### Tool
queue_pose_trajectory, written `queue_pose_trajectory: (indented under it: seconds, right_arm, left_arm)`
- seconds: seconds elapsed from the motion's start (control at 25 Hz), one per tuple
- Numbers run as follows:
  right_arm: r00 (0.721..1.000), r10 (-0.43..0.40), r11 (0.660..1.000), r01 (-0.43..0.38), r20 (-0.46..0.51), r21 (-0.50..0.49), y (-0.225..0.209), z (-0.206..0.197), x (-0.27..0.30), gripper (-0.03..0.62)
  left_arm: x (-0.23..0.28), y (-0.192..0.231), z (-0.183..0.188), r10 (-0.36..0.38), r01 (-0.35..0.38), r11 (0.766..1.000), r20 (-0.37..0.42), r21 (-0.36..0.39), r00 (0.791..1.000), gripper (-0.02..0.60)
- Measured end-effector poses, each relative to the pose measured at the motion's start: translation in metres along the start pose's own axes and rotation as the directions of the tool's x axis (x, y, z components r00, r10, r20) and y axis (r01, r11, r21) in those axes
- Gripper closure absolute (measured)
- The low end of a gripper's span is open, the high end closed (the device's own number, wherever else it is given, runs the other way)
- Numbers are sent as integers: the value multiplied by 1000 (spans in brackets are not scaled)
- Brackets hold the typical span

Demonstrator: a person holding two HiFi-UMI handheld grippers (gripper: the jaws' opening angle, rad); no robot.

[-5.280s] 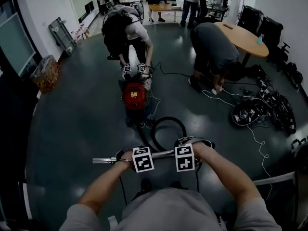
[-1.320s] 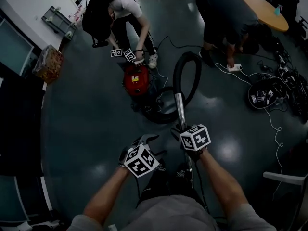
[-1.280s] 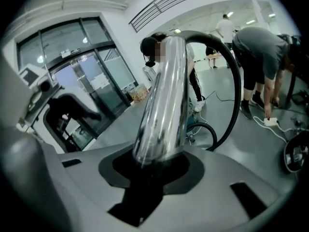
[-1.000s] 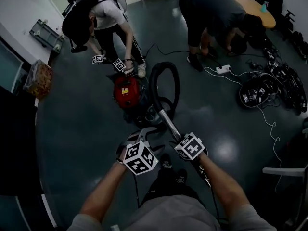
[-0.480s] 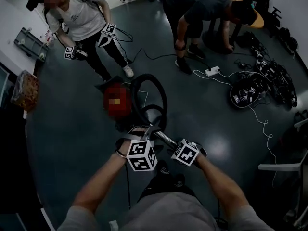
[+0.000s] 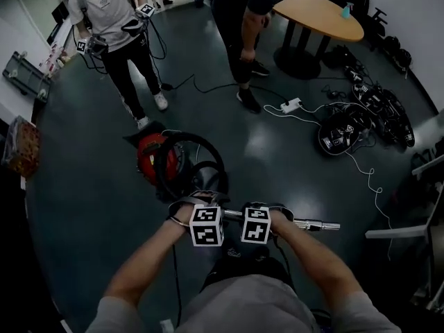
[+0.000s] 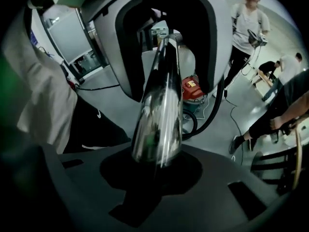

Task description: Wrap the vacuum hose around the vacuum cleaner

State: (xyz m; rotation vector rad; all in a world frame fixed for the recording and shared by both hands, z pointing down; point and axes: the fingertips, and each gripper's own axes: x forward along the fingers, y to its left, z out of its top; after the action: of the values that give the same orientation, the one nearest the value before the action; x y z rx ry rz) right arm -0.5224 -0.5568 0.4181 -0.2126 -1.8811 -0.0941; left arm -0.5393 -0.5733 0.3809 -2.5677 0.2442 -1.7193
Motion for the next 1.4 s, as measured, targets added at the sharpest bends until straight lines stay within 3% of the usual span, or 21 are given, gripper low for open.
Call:
queue_pose_trajectory:
  seconds: [0.24, 0.28, 0.44, 0.52, 0.64, 0.84, 1.0, 1.16, 1.4]
  right_arm:
    - [998, -6, 995, 0, -60, -96, -12, -13, -3, 503]
    - [998, -6, 994, -2, -68, -111, -14, -17, -3, 503]
    - [995, 13, 983, -31, -97, -182, -26, -30, -2, 504]
    - [994, 29, 975, -52, -107, -216, -33, -34, -1, 505]
    - [991, 59, 959, -90, -122, -269, -44, -41, 4, 503]
    - [979, 124, 909, -176, -160, -378, -69, -63, 7, 503]
    - [964, 211, 866, -262, -164, -426, -83, -84, 14, 503]
    - [961, 247, 830, -277, -127, -485, -101, -97, 14, 501]
    - [939, 328, 807, -337, -107, -485, -122, -105, 4, 387]
  left_arm:
    - [25, 1, 1, -60, 64, 992, 37, -113, 998, 284]
    - [29, 3, 1, -56, 61, 990, 40, -126, 998, 331]
    - [40, 8, 7, -43, 49, 986, 41, -158, 998, 409]
    - [45, 10, 9, -56, 65, 976, 52, -207, 997, 416]
    - [53, 17, 10, -58, 74, 953, 64, -295, 996, 418]
    - [73, 40, 20, 2, 20, 895, 49, -445, 999, 419]
    - [94, 56, 28, 28, -15, 856, 16, -517, 999, 420]
    - [108, 72, 37, 43, -49, 814, -23, -579, 999, 420]
    - [123, 69, 28, 40, -63, 757, -50, -651, 998, 420]
